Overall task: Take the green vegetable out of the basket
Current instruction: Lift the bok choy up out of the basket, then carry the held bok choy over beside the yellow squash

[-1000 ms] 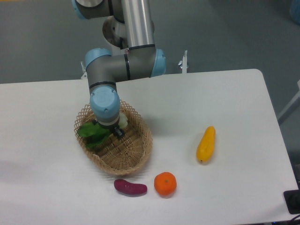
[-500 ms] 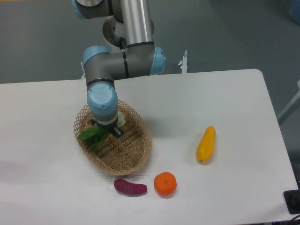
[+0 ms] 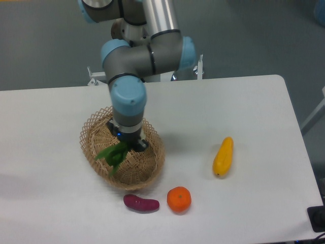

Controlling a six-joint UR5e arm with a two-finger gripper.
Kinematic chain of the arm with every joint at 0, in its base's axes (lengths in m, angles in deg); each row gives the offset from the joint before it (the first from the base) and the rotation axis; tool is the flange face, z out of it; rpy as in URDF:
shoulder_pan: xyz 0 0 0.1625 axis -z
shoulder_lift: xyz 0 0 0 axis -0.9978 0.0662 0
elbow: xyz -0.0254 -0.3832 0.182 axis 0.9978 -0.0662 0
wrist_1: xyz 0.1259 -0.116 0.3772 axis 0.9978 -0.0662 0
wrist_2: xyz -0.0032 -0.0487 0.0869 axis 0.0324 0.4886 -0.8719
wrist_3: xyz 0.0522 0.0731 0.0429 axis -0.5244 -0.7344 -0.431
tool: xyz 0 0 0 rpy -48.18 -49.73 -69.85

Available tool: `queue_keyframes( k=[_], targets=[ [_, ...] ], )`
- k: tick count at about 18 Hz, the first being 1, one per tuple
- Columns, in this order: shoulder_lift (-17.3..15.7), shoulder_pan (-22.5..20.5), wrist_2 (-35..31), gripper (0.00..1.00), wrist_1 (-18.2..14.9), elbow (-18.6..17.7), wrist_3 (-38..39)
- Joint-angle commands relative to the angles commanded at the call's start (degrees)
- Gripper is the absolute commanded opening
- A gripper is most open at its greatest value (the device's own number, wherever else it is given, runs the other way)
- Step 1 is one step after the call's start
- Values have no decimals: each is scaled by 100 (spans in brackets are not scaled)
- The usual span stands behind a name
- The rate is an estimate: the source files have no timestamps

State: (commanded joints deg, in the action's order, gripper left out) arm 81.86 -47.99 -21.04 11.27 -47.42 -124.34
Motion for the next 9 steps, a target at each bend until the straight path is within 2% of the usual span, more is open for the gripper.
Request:
queue_keyframes(
  k=[4, 9],
  targets=[
    [210, -510, 9, 11, 0, 483, -18],
    [624, -862, -35, 11, -9, 1002, -18]
  ],
)
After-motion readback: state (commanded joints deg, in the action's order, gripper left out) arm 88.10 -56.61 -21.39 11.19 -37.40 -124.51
